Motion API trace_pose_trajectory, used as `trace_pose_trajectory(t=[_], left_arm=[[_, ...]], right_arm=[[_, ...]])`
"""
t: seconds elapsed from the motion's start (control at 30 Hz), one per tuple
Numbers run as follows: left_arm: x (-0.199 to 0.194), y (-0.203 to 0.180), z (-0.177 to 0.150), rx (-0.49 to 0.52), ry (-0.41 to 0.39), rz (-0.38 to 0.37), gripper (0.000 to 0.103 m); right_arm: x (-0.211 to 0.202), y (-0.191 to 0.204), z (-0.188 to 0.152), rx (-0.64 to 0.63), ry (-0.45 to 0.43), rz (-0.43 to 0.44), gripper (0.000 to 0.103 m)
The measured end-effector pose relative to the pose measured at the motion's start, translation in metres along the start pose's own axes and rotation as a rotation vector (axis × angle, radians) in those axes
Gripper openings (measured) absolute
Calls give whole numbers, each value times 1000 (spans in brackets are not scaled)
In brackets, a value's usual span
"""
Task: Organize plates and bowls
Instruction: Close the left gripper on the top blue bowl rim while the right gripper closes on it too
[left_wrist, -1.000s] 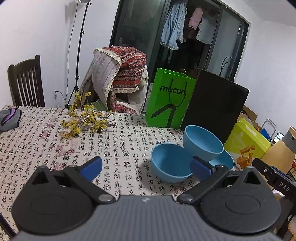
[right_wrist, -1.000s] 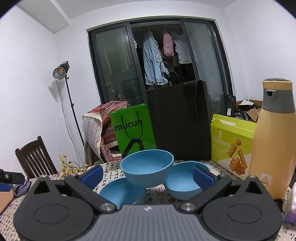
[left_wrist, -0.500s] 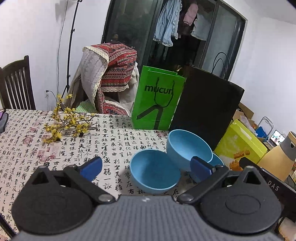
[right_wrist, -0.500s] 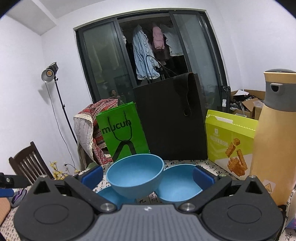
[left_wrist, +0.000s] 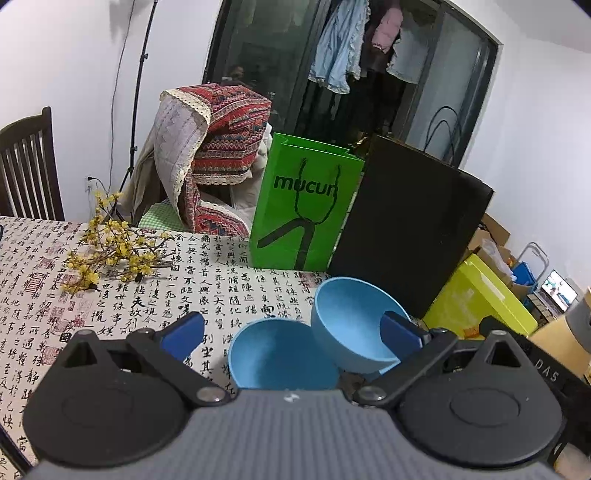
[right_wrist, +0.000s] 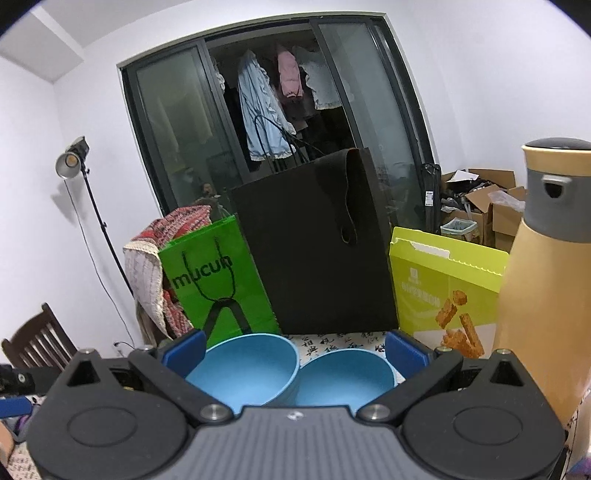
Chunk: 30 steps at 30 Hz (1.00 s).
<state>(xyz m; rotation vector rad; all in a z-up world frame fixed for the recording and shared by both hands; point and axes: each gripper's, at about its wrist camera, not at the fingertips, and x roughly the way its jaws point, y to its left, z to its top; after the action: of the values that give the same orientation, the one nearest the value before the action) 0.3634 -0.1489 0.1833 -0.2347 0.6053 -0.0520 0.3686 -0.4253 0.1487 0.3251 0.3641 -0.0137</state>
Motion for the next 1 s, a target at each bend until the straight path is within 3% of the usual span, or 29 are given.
trace_pose_trajectory(t=[0.53, 1.0], left_arm=[[76, -11, 11, -31, 62, 85, 103], [123, -21, 6, -21, 104, 134, 103]], right_arm=[[83, 2, -3, -23, 69, 7, 103], [123, -11, -18, 6, 109, 42, 103]])
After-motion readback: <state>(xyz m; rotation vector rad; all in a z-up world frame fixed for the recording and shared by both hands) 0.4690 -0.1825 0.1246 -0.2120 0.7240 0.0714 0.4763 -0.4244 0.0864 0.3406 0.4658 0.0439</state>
